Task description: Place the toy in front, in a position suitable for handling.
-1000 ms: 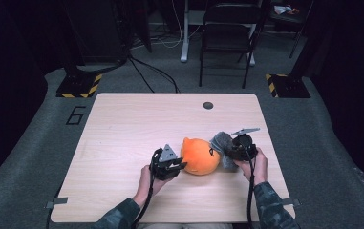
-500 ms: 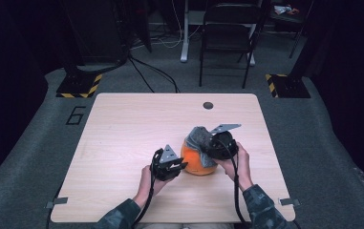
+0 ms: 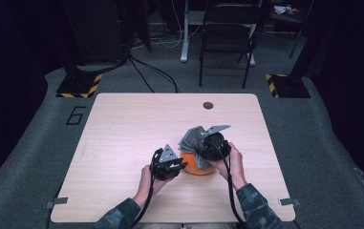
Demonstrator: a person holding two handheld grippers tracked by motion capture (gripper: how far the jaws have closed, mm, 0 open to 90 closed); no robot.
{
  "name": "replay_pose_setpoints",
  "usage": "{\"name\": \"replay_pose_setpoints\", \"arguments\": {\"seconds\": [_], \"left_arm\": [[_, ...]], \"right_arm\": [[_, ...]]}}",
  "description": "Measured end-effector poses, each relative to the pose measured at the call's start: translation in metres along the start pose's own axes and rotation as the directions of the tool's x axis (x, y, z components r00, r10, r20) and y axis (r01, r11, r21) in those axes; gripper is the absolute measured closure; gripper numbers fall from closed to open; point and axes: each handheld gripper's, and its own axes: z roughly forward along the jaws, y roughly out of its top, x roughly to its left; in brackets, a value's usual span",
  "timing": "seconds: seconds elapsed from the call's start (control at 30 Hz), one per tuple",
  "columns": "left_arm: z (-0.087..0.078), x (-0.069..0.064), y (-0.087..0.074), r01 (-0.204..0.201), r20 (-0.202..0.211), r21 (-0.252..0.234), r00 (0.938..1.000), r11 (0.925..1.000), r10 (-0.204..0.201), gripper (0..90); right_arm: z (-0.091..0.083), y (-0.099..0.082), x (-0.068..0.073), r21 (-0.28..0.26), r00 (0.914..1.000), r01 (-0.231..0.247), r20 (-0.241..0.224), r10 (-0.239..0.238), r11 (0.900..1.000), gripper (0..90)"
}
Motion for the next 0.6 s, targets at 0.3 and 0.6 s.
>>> {"name": "replay_pose_setpoints", "arguments": {"seconds": [0.3, 0.6], "left_arm": [[0.0, -0.002, 0.002, -0.013, -0.003, -0.007, 0.9999, 0.9999, 0.013, 77.4], [0.001, -0.003, 0.001, -0.014, -0.005, -0.004, 0.9999, 0.9999, 0.014, 79.2]], "right_arm": [[-0.005, -0.006, -0.012, -0.014, 0.9996, -0.021, -0.02, 0.021, 0.9997, 74.8], [-0.012, -0.015, -0.024, -0.007, 0.9976, -0.069, -0.004, 0.069, 0.9976, 74.8]]}}
